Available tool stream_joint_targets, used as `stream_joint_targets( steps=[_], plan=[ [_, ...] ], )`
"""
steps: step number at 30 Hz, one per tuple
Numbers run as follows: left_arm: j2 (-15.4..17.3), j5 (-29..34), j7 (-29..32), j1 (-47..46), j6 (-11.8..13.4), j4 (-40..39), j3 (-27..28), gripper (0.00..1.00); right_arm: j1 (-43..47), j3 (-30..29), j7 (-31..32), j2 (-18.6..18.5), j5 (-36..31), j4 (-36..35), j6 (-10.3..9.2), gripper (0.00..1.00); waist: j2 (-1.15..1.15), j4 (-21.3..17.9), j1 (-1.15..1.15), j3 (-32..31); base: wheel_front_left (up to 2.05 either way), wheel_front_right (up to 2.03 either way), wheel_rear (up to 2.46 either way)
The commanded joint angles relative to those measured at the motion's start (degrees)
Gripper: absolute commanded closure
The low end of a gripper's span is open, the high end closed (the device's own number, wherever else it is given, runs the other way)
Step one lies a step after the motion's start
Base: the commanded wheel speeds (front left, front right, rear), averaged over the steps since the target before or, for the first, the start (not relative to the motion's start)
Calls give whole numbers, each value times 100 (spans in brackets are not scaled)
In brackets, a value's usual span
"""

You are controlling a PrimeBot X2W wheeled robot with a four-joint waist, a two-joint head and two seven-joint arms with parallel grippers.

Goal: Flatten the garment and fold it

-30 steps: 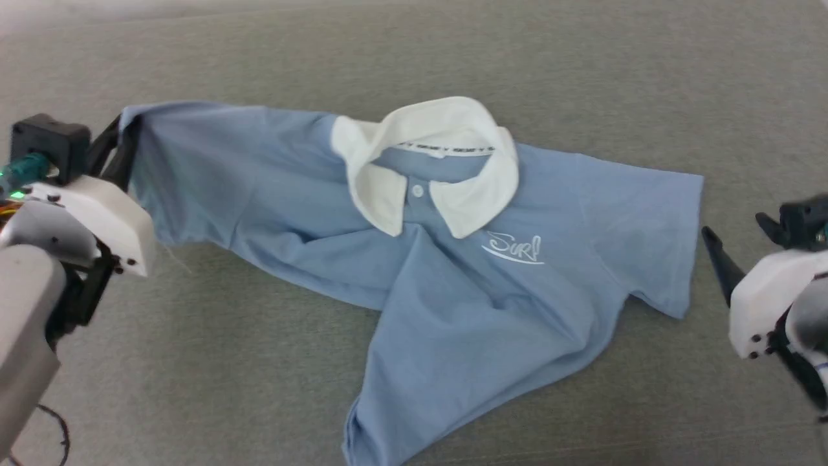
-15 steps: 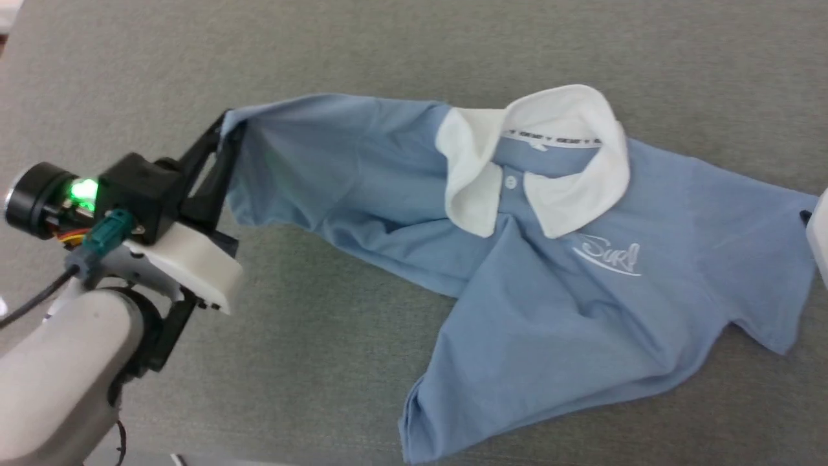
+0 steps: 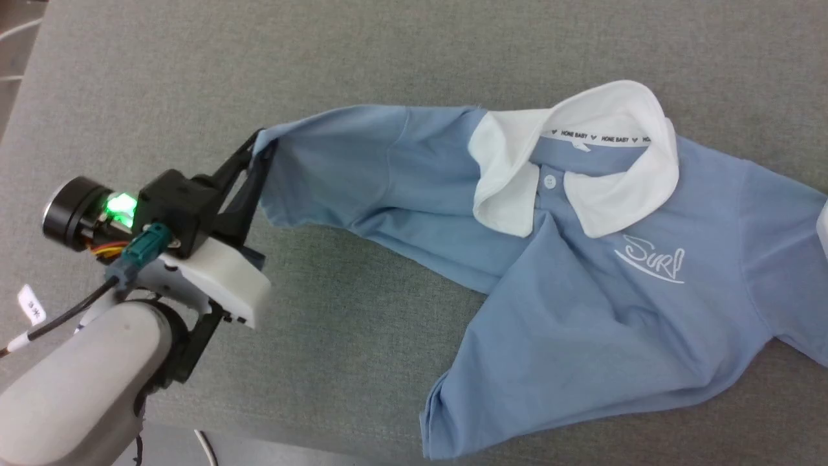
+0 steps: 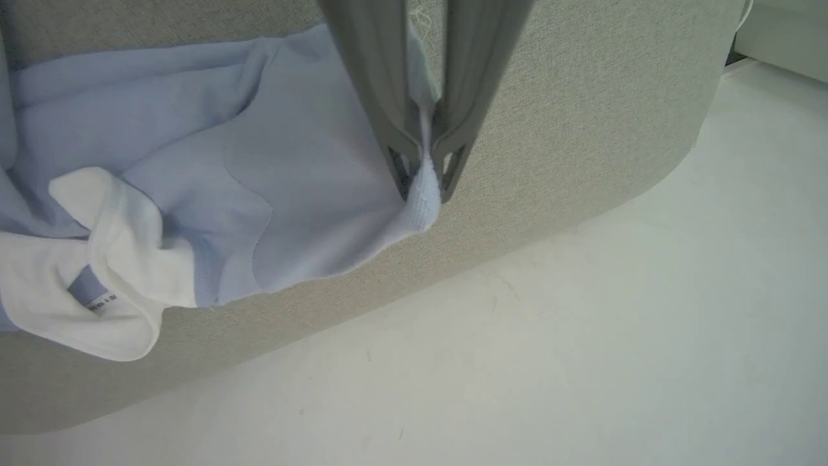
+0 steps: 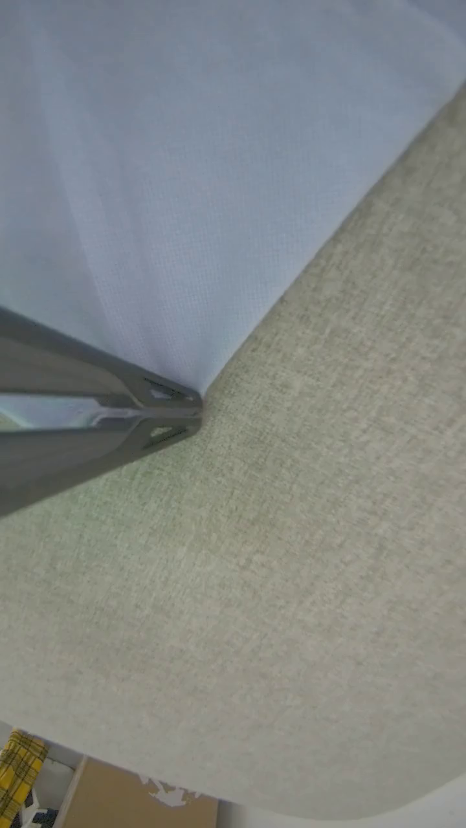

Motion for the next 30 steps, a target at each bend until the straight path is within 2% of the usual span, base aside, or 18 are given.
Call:
stream_joint_targets(
  steps=[1,9,15,23,30],
  plan=[
    [9,-44,-62,117,78,63,30,100,174,176,-90,196,52,224,39,100,-1,-200,1,-277,0,0,0],
    [242,-256,-289,356,263,239,326,100,-238,214,-1175,161,-26,130,39,100,-1,-633,1,-1146,0,0,0],
    [565,-439,-470,642,455,167,627,100,-384,134,-1613,76,-118,-407,39,100,-1,-879,1,-1733,0,0,0],
    [1097,-659,-704,823,689,-178,1181,100,-464,-314,-1888,24,-259,-1317,39,100,-1,-1070,1,-2277,0,0,0],
    [1657,-810,-838,769,1005,-764,1879,100,-599,-789,-1810,-10,-340,-2125,39,100,-1,-1173,1,-2434,0,0,0]
  ],
)
